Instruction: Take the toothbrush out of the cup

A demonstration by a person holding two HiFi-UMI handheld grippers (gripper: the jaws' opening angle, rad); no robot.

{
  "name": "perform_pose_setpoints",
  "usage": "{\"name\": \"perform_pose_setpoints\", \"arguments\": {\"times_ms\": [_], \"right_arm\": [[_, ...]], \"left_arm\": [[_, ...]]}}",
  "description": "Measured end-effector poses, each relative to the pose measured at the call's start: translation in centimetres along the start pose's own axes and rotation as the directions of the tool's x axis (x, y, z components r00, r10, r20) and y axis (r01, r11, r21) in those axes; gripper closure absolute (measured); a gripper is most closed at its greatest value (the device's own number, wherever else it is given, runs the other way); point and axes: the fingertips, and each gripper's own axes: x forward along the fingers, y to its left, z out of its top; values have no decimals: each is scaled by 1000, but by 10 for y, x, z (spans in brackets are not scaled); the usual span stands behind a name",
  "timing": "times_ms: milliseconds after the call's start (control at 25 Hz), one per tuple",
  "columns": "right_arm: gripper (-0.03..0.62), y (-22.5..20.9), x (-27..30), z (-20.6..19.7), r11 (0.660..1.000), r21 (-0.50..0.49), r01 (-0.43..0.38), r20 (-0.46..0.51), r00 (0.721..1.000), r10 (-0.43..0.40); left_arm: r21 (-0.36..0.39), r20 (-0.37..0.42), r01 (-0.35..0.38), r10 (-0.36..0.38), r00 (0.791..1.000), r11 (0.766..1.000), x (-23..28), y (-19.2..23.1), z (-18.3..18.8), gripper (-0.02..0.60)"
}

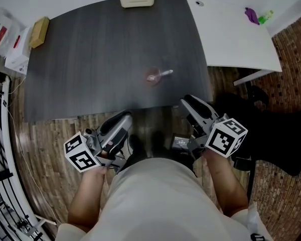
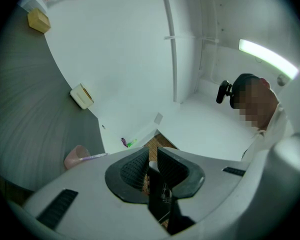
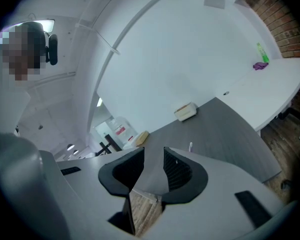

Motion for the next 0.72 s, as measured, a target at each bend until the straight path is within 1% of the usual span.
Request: {"name": "perform_pose_setpoints", "arguments": {"times_ms": [720], "right_arm": [[470, -13, 12, 5, 999, 8, 31, 3, 1000, -31]], "left_arm": [[7, -34, 22, -22, 999, 1000, 13, 7, 2, 531]]}}
